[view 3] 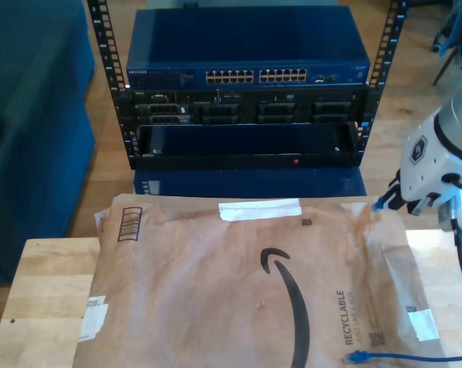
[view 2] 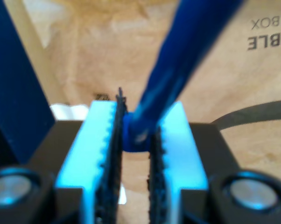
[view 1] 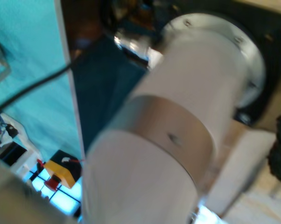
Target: Grab the cable and plug it in
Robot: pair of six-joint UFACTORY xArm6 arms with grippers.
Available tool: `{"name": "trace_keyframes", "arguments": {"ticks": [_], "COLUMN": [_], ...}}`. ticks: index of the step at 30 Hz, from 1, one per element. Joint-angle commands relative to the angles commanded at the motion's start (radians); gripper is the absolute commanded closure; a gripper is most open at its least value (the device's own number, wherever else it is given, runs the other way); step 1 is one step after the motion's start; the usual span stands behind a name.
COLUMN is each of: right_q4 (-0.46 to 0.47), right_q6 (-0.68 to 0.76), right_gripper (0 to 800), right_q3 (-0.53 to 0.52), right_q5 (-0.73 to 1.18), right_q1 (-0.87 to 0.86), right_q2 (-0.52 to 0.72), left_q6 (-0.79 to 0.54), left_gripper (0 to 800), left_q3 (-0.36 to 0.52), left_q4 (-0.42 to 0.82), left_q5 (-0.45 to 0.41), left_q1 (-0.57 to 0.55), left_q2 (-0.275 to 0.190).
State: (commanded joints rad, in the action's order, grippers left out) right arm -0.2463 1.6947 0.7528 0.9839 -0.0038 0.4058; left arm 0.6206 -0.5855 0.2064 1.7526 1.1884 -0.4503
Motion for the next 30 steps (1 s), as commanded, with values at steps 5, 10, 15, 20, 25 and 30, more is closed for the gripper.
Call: {"name": "trace_keyframes", "arguments": {"ticks": [5, 10, 15, 20, 25, 30], "right_q4": [0.0, -0.002, -0.003, -0.006, -0.009, -0.009], "right_q6": [0.0, 0.0, 0.002, 0.003, 0.008, 0.008], "right_gripper": [800, 800, 800, 800, 800, 800], "right_q3": [-0.023, -0.04, -0.063, -0.08, -0.089, -0.109], "right_q5": [0.0, 0.0, 0.0, -0.002, -0.002, -0.006], "right_q1": [0.0, 0.003, 0.002, 0.003, 0.003, 0.003], "right_q2": [0.009, 0.026, 0.029, 0.031, 0.037, 0.051], "left_q6": [-0.106, -0.19, -0.259, -0.387, -0.419, -0.425], "left_gripper": [0, 0, 0, 0, 0, 0], "left_q3": [0.117, 0.201, 0.235, 0.241, 0.247, 0.307], "left_q4": [0.003, 0.025, 0.021, 0.015, 0.014, 0.009], "left_q5": [-0.141, -0.293, -0.358, -0.353, -0.348, -0.353], "left_q1": [0.147, 0.281, 0.338, 0.405, 0.433, 0.433], "left_q2": [0.002, -0.006, -0.049, -0.072, -0.078, -0.097]}}
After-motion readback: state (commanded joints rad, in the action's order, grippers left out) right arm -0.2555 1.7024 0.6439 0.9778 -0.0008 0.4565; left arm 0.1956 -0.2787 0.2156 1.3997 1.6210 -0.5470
